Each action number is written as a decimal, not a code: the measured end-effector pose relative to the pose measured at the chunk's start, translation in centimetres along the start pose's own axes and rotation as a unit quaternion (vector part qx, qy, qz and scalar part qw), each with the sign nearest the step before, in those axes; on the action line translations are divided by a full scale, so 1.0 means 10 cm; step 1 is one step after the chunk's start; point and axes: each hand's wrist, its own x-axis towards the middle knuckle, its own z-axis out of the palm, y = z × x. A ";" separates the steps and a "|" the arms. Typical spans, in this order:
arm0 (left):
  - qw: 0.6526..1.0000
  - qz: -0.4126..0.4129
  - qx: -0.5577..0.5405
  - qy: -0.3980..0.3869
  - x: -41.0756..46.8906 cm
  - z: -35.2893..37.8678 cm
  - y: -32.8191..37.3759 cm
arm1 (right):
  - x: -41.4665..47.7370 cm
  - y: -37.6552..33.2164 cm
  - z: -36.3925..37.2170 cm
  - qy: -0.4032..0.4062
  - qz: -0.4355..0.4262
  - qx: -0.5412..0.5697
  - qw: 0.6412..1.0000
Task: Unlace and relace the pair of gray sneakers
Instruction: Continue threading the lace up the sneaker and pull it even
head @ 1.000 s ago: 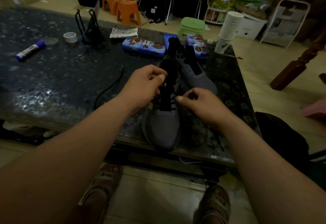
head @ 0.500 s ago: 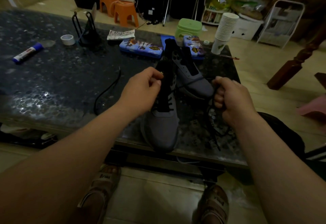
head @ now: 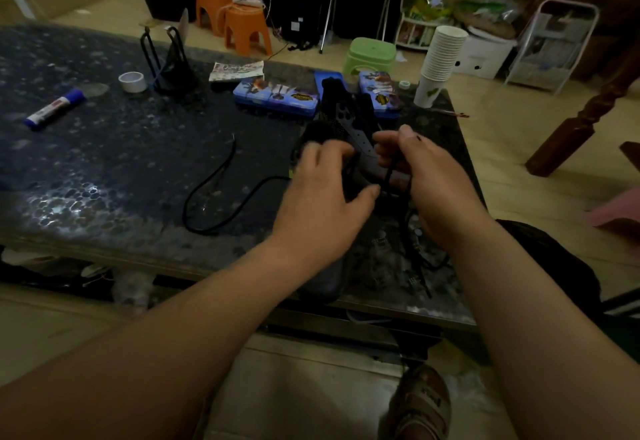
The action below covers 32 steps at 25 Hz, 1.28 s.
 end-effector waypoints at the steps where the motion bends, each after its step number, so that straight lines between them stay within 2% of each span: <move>1: 0.994 0.056 0.059 0.070 0.00 -0.02 0.05 | -0.01 0.00 0.04 -0.002 0.005 0.022 1.000; 2: 0.986 0.101 0.080 0.104 0.01 -0.06 0.12 | -0.02 0.01 0.09 -0.003 0.018 0.052 0.998; 3: 0.986 0.123 0.063 0.089 0.01 -0.07 0.17 | -0.02 0.01 0.12 -0.006 0.035 0.082 0.996; 4: 0.992 0.116 0.029 0.041 0.02 -0.08 0.21 | -0.03 0.01 0.14 -0.009 0.056 0.108 0.993; 7: 0.989 0.007 -0.094 -0.117 -0.01 -0.02 0.22 | -0.07 0.04 0.18 -0.022 0.112 0.157 0.981; 11: 0.958 -0.042 -0.196 -0.206 -0.05 -0.01 0.22 | -0.08 0.05 0.21 -0.020 0.147 0.202 0.968; 15: 0.971 0.016 -0.146 -0.188 -0.04 -0.01 0.19 | -0.01 0.04 0.13 0.003 0.140 0.221 0.965; 18: 0.957 -0.017 -0.183 -0.224 -0.05 -0.01 0.18 | -0.02 0.04 0.09 -0.011 0.168 0.249 0.954; 21: 0.955 -0.006 -0.152 -0.255 -0.09 0.03 0.21 | 0.00 0.07 0.10 -0.021 0.179 0.260 0.949; 23: 0.948 -0.042 -0.173 -0.264 -0.08 0.03 0.23 | 0.02 0.08 0.08 -0.020 0.172 0.277 0.945; 24: 0.934 -0.081 -0.222 -0.267 -0.06 0.01 0.24 | 0.05 0.12 0.05 -0.010 0.176 0.273 0.946; 25: 0.916 -0.124 -0.274 -0.266 -0.03 -0.04 0.22 | 0.06 0.13 0.02 0.002 0.187 0.247 0.951; 26: 0.909 -0.149 -0.293 -0.256 0.01 -0.12 0.19 | 0.06 0.16 -0.01 0.012 0.199 0.174 0.964; 27: 0.928 -0.140 -0.248 -0.238 0.07 -0.20 0.11 | 0.05 0.20 -0.06 0.009 0.201 0.049 0.978; 28: 0.957 -0.105 -0.155 -0.221 0.12 -0.26 0.02 | 0.04 0.25 -0.12 -0.001 0.181 -0.113 0.977; 29: 0.974 -0.062 -0.062 -0.207 0.15 -0.30 -0.04 | 0.03 0.29 -0.17 -0.001 0.121 -0.270 0.955; 30: 0.979 -0.027 -0.005 -0.200 0.16 -0.31 -0.09 | 0.02 0.28 -0.18 0.013 0.027 -0.370 0.928; 31: 0.979 0.003 0.012 -0.204 0.16 -0.29 -0.10 | -0.04 0.20 -0.14 0.011 -0.061 -0.372 0.926; 32: 0.977 0.027 0.008 -0.210 0.14 -0.25 -0.09 | -0.09 0.10 -0.07 -0.018 -0.102 -0.303 0.947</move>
